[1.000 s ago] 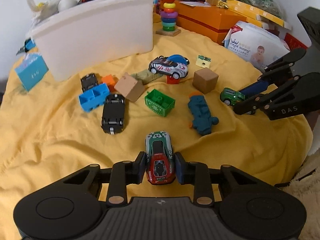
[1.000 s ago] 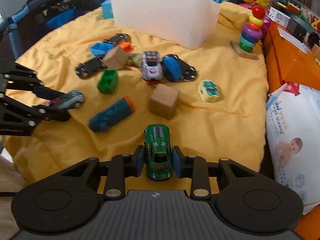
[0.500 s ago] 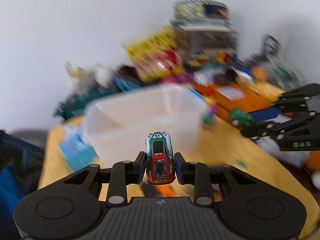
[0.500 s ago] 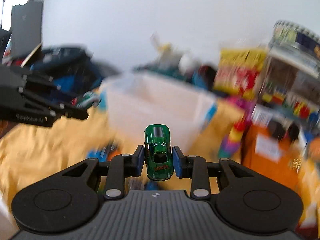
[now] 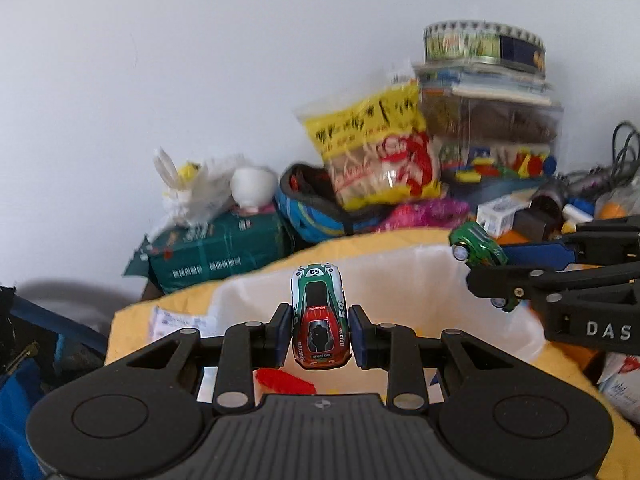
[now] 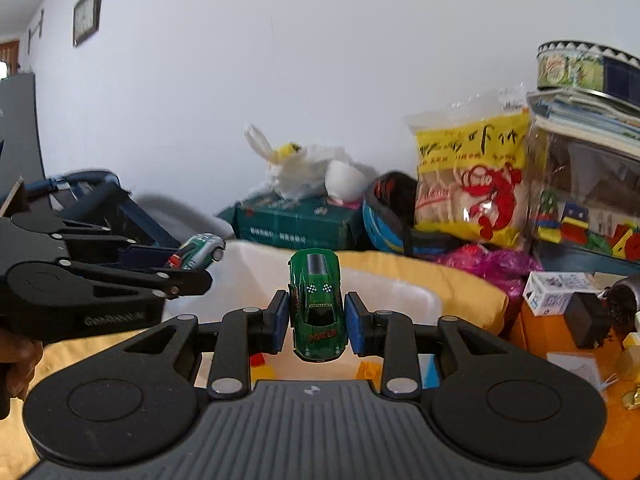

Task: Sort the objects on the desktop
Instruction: 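Carry both cars over the white bin and open both tools, then move both tools back down to the toy pile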

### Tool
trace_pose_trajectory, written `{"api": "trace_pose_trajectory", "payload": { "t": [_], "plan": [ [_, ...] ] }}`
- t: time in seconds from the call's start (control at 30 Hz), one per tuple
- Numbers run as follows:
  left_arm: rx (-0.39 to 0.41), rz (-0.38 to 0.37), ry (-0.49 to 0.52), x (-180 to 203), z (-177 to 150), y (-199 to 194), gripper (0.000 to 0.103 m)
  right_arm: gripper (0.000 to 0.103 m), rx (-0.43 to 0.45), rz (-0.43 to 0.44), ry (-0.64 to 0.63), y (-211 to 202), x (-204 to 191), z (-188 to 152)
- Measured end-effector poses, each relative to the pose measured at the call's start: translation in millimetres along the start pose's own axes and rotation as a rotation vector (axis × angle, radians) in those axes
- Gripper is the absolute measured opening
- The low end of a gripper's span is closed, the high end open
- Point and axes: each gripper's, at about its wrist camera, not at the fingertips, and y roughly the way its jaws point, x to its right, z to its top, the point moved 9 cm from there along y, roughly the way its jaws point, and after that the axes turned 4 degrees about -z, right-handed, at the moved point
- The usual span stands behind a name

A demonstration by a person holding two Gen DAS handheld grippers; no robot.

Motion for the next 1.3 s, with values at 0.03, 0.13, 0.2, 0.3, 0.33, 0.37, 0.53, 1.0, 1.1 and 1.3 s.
{"api": "trace_pose_trajectory", "payload": {
  "t": [0.03, 0.13, 0.2, 0.3, 0.33, 0.37, 0.53, 1.0, 1.1, 1.3],
  "plan": [
    [-0.013, 0.002, 0.001, -1, -4, 4, 0.034, 0.034, -0.013, -0.001, -0.008, 4, -2, -4],
    [-0.031, 0.007, 0.003, -3, -11, 10, 0.037, 0.04, -0.037, -0.012, -0.016, 13, -3, -10],
    [-0.023, -0.002, 0.007, -2, -12, 7, 0.045, 0.042, -0.027, -0.014, -0.015, 12, -2, -9],
    [-0.01, -0.007, 0.015, -1, -11, -1, 0.049, 0.042, -0.018, -0.013, -0.014, 4, -4, -8],
    [-0.008, -0.01, 0.017, 0, -11, -4, 0.049, 0.042, -0.014, -0.01, -0.008, 1, -4, -8],
    [-0.005, -0.012, 0.018, 1, -12, -9, 0.05, 0.042, -0.009, -0.004, 0.0, -2, -4, -8],
    [-0.028, -0.033, 0.025, 15, -34, -38, 0.066, 0.054, 0.024, 0.033, 0.019, -33, -5, -13],
    [-0.341, -0.19, 0.014, 84, -188, -79, 0.067, 0.062, -0.216, 0.054, 0.06, -84, -2, -127],
    [-0.366, -0.186, -0.005, 87, -200, -84, 0.067, 0.062, -0.263, 0.056, 0.072, -92, -4, -148],
    [-0.371, -0.154, -0.038, 88, -210, -89, 0.067, 0.063, -0.284, 0.049, 0.063, -101, -6, -160]
  ]
}}
